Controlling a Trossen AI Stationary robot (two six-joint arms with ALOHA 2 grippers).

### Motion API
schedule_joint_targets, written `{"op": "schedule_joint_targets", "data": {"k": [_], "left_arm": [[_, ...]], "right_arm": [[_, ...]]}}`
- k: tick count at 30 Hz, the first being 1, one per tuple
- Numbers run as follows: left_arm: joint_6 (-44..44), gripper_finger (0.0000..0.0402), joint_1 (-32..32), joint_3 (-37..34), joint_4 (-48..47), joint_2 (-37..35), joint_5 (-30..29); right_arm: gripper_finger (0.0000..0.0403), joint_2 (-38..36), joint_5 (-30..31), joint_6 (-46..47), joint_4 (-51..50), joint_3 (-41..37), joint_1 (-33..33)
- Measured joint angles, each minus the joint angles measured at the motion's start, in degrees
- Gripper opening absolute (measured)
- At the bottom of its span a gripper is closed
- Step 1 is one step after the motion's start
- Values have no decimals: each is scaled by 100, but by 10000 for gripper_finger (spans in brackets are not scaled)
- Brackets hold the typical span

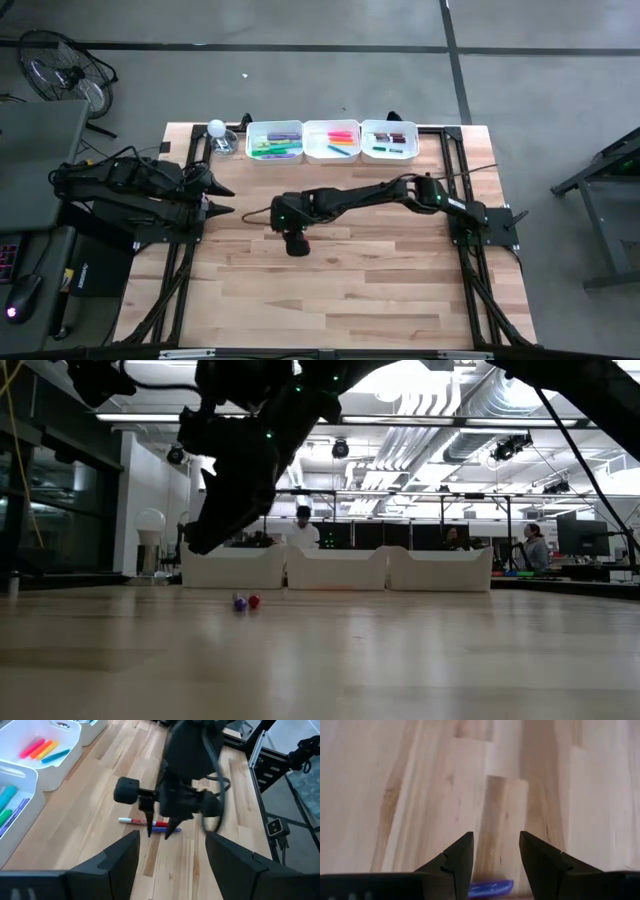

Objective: Pick & Place Markers
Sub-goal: Put the red marker pen into the right white bin

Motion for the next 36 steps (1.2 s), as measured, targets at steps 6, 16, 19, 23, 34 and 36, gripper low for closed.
{"op": "schedule_joint_targets", "data": {"k": [6,16,19,23,34,36], "left_arm": [[-18,224,0,0,2,0,-38],[-85,224,0,0,4,0,-45],[-85,224,0,0,7,0,-47],[-127,224,0,0,4,0,-57],[-127,224,0,2,-136,0,-92],[-127,224,0,2,-138,0,-102]], "right_arm": [[149,57,98,-666,86,-2,134],[149,96,447,-305,105,0,131],[150,96,687,643,84,0,97],[151,96,1203,2546,-209,0,6],[151,94,1096,5379,-1420,-2,-226],[151,92,994,5434,-1385,-2,-228]]}}
